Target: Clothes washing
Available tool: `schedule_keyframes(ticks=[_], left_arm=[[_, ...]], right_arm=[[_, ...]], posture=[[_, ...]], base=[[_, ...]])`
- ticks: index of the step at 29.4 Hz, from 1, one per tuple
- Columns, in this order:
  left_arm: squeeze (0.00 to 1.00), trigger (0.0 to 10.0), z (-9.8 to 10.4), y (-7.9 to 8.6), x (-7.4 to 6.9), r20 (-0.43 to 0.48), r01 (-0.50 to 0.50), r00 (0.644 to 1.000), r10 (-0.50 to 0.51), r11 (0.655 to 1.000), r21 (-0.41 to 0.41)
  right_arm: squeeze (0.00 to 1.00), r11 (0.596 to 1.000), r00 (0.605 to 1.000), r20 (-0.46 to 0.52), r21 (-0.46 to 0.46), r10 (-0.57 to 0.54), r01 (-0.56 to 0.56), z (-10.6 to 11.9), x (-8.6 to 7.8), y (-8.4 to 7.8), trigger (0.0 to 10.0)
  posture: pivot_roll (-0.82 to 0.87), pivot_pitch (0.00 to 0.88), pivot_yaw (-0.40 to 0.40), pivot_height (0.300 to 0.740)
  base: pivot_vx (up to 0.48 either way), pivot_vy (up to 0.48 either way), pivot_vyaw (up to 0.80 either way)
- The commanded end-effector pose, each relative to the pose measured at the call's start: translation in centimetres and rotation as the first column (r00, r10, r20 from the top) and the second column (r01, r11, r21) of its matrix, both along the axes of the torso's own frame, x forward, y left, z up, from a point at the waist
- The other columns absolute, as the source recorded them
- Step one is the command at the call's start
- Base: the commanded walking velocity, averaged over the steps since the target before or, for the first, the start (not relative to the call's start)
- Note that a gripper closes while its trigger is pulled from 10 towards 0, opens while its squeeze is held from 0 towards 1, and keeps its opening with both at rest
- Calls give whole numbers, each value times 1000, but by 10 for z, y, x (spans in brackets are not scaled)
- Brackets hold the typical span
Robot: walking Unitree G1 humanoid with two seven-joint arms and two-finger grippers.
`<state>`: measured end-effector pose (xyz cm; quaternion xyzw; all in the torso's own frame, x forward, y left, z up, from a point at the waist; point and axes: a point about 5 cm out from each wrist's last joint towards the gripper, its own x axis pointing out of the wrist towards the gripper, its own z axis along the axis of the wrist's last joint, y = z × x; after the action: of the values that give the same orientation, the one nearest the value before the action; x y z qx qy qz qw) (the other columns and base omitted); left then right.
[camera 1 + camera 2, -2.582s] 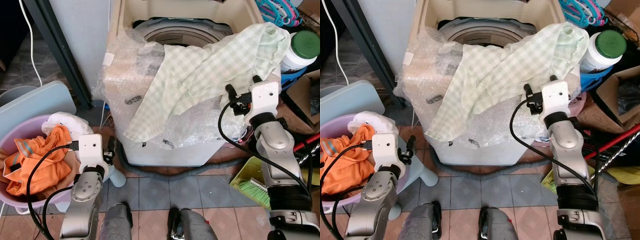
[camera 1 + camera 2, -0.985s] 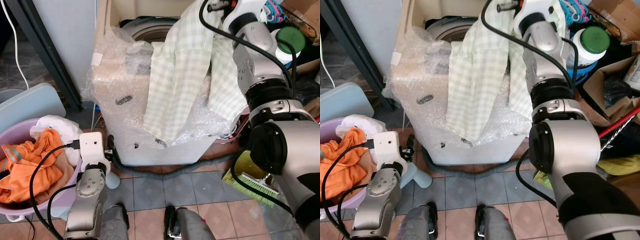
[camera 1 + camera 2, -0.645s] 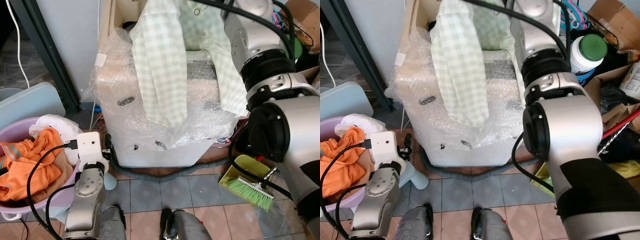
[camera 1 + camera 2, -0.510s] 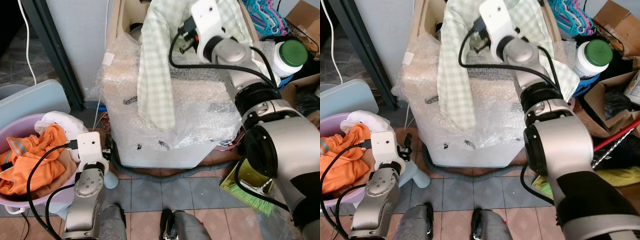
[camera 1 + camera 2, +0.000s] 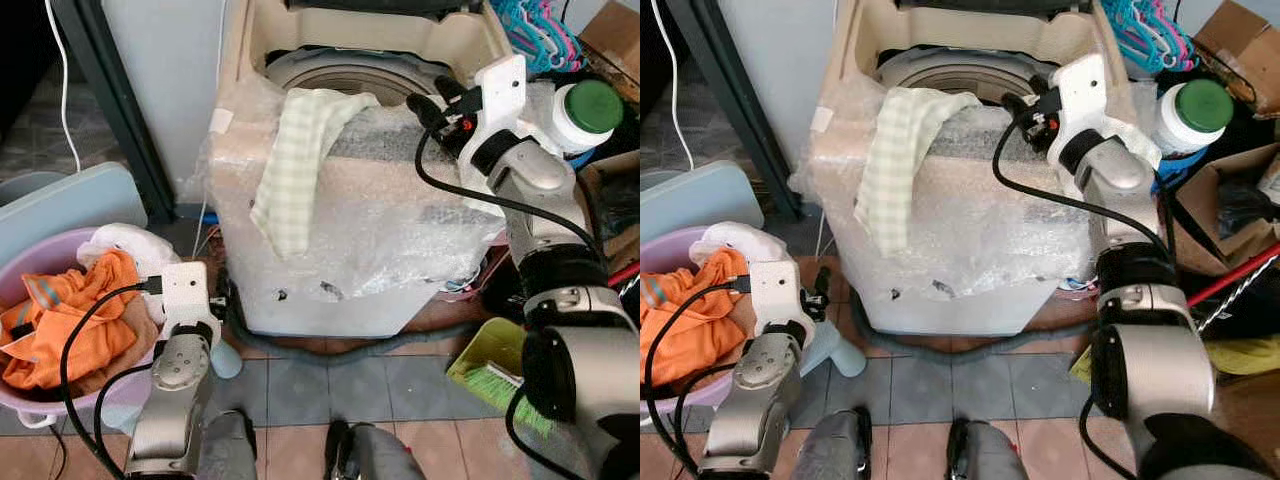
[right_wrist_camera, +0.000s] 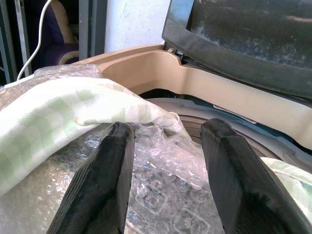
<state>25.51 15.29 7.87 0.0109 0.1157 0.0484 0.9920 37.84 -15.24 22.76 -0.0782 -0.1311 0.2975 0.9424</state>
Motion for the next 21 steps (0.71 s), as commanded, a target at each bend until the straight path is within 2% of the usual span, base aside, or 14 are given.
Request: schedule_keyframes(ticks=[1, 3, 6, 11, 13, 19, 21], left_arm=[[0, 10000, -4, -1, -2, -17, 5, 1000, -5, 1000, 6], [0, 10000, -3, -1, -2, -15, 4, 1000, -4, 1000, 7], [0, 10000, -1, 2, -5, -2, -8, 1000, 8, 1000, 6], [0, 10000, -2, 11, -14, -18, -34, 999, 35, 999, 23], [0, 10000, -2, 12, -15, -19, -36, 999, 36, 999, 24], [0, 10000, -1, 12, -13, -15, -27, 999, 28, 999, 34], [0, 10000, 0, 10, -13, -15, -22, 1000, 22, 999, 32]], right_arm=[[1000, 1000, 998, 62, 6, 20, -20, 6, -7, 11, 10000], [1000, 1000, 998, 60, 5, 27, -28, 2, -9, 15, 10000], [1000, 998, 998, -3, 5, 58, -58, -21, -17, 36, 10000], [1000, 994, 995, -38, 66, 93, -90, -22, -19, 54, 10000], [1000, 994, 995, -36, 69, 92, -89, -22, -19, 55, 10000], [1000, 986, 981, -111, 78, 158, -150, -32, -20, 88, 10000], [1000, 969, 960, -143, 99, 241, -228, -35, -26, 106, 10000]], posture=[[54, 100, -44, 740], [58, 101, -48, 740], [84, 110, -53, 740], [106, 119, -53, 740], [113, 120, -51, 740], [118, 123, -45, 740], [122, 125, -45, 740]], base=[[0, 0, 0], [0, 0, 0], [0, 0, 0], [0, 0, 0], [0, 0, 0], [0, 0, 0], [0, 0, 0]])
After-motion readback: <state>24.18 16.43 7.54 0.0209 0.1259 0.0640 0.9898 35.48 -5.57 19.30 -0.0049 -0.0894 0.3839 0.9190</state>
